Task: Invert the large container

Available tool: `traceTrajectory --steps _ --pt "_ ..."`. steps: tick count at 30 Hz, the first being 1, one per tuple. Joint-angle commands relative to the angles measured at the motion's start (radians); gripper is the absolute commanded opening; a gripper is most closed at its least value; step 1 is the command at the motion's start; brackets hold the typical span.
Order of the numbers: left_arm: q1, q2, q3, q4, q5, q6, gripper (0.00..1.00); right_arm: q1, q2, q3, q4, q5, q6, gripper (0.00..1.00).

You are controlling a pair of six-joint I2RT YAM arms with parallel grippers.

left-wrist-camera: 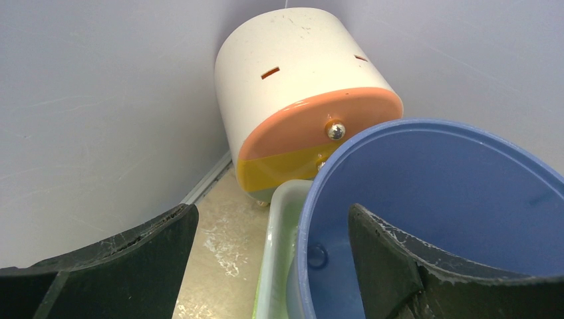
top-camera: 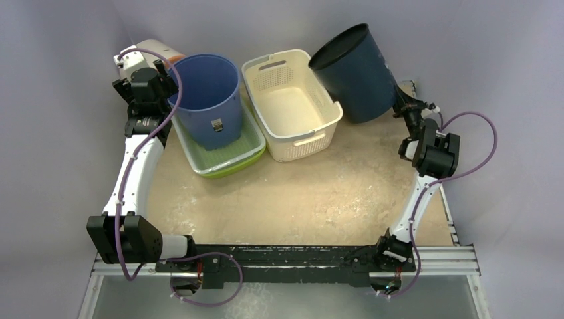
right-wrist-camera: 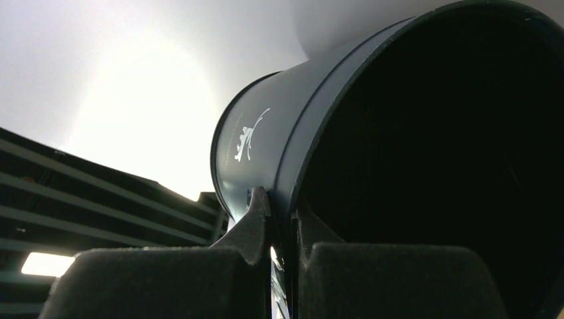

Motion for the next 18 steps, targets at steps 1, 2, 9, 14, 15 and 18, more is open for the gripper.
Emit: traceTrajectory --steps 1,2,9,14,15,18 --pt "0.005 -0.027 0.01 0.044 -0.004 -0.001 0.83 0.053 0.025 -0.02 0.413 -0.312 -0.164 0.11" --pt "0.005 -0.028 0.008 0.042 -0.004 0.001 0.83 0.052 0.028 -0.029 0.414 -0.317 -0.167 0.22" --pt "0.005 -0.036 0.003 0.041 -0.007 0.006 0.83 0.048 0.03 -0.056 0.421 -0.347 -0.204 0.41" --pt "0.005 -0.032 0.011 0.042 -0.004 0.005 0.83 0.043 0.041 -0.083 0.413 -0.347 -0.222 0.53" --pt "0.005 -0.031 0.012 0.041 -0.003 0.005 0.83 0.04 0.046 -0.088 0.419 -0.349 -0.223 0.55" --pt "0.005 -0.03 0.014 0.042 0.0 0.005 0.83 0.03 0.053 -0.101 0.42 -0.354 -0.237 0.65"
